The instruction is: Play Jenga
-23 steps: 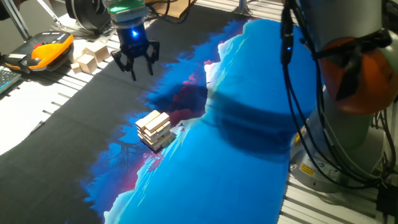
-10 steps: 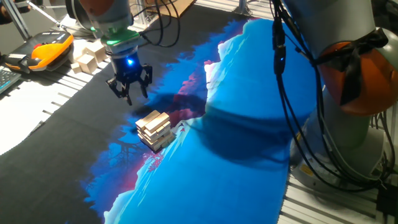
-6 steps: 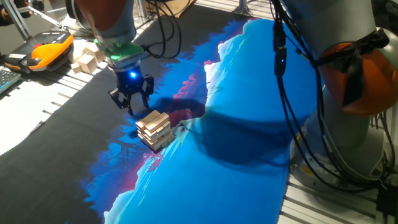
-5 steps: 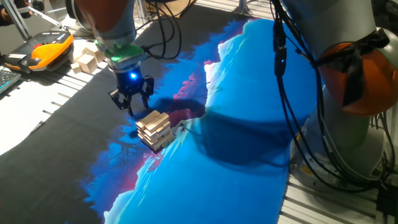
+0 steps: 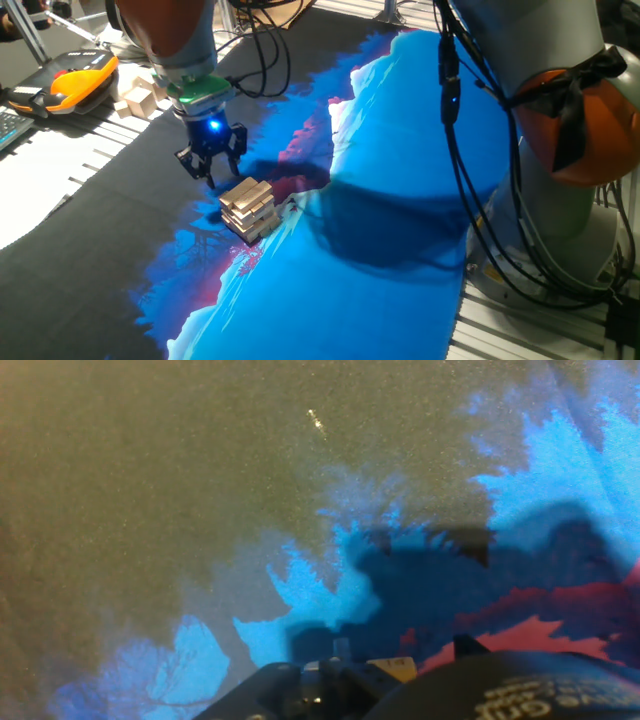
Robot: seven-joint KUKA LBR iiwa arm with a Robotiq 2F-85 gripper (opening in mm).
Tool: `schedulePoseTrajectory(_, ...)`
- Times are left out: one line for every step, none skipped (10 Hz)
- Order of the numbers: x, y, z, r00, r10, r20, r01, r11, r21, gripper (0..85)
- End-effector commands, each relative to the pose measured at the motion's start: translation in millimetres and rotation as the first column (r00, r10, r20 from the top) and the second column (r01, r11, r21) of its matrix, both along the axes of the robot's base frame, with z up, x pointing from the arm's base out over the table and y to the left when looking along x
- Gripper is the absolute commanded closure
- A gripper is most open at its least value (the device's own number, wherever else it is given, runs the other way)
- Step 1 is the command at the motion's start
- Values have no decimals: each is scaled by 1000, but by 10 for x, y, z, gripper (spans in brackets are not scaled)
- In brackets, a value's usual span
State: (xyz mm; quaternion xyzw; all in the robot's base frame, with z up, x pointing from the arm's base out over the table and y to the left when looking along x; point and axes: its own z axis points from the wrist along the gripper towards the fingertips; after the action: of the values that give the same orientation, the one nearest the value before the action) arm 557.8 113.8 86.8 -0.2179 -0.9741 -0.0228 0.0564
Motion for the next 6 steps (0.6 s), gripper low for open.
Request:
schedulePoseTrajectory(4, -5, 16, 1000, -1, -16, 1, 1000, 10, 340)
schedulePoseTrajectory(4, -5, 16, 1000, 0, -29, 1, 1000, 13, 340)
schedulePoseTrajectory(4, -5, 16, 999, -8, -34, 8, 1000, 13, 340)
schedulePoseTrajectory(4, -5, 16, 999, -6, -39, 6, 1000, 2, 340)
schedulePoseTrajectory(4, -5, 16, 999, 1, -42, -1, 1000, 7, 340)
schedulePoseTrajectory(4, -5, 16, 999, 17, -44, -17, 1000, -10, 340)
